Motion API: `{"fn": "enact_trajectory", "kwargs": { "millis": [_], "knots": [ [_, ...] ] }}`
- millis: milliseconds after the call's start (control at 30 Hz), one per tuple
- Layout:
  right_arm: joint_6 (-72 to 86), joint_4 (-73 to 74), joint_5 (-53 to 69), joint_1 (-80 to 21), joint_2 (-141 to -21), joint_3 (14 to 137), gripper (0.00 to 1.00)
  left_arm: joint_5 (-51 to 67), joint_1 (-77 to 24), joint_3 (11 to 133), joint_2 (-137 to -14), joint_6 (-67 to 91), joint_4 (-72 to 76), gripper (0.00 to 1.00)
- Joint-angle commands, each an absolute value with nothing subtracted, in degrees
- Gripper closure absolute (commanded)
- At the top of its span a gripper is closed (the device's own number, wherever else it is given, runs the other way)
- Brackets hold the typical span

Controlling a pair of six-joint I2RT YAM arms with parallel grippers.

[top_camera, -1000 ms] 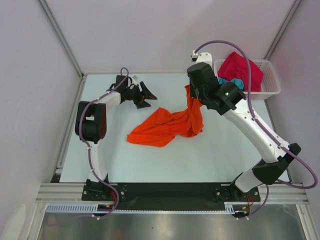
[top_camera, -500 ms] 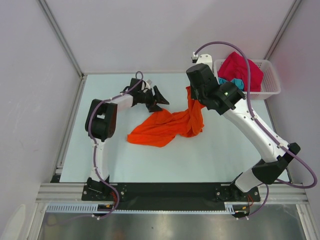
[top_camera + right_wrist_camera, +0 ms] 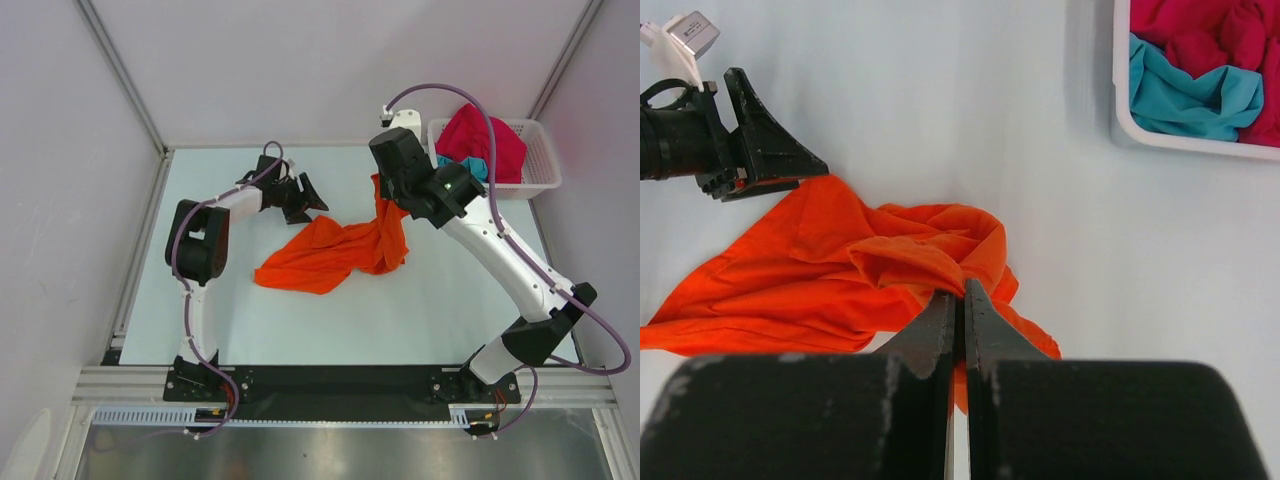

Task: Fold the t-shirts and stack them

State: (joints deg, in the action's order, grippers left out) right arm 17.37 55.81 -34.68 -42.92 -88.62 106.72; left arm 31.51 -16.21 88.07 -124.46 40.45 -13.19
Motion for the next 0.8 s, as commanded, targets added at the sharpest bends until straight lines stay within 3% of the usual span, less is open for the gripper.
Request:
{"fn": "enact_trajectory", "kwargs": {
  "millis": [0, 633, 733, 767],
  "knots": [
    [17.8, 54.8, -35.9, -43.2, -88.8, 107.1, 1.0, 31.5, -16.1, 88.9, -123.5, 39.3, -13.4, 0.27],
    [16.9, 54.0, -35.2, -41.7, -89.3, 106.8, 1.0, 34.3, -17.8, 87.3, -127.1, 43.2, -9.4, 0.31],
    [16.8, 53.7, -35.2, -41.4, -89.1, 106.5, 1.0, 34.5, -18.3, 87.5, -127.5, 43.5, -9.1, 0.4],
    [16.8, 53.5, -35.2, -41.3, -89.1, 106.4, 1.0, 34.7, -18.4, 87.6, -127.6, 43.7, -9.1, 0.53]
  ]
}}
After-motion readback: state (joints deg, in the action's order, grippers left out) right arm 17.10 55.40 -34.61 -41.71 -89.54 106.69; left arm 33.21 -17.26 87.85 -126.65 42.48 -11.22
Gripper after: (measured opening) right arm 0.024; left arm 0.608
